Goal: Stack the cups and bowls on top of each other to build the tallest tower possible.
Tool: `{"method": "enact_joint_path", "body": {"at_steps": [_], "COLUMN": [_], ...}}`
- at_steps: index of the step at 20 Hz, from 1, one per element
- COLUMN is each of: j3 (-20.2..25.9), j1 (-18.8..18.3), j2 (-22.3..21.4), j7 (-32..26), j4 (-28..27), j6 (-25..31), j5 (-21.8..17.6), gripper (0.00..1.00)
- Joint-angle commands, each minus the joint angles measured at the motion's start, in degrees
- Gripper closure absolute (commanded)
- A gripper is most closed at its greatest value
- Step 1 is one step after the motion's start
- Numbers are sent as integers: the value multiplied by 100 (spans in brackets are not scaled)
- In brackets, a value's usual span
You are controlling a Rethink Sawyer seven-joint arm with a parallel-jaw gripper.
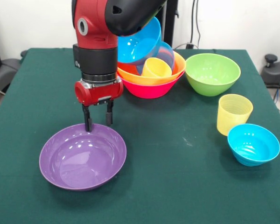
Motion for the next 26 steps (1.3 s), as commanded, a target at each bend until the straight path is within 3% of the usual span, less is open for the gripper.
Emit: {"method": "enact_joint_path", "body": {"at_steps": [1,10,11,26], "j3": [1184,1200,1209,1078], "j1": [-88,-102,-109,-31], "j2": [69,43,34,34], "j7": [-1548,-1390,-1337,-1055], "j4": [-207,-196,-193,-210], "j6": [139,94,103,28], "j5": [364,361,390,166], "gripper": [0,0,100,100]}}
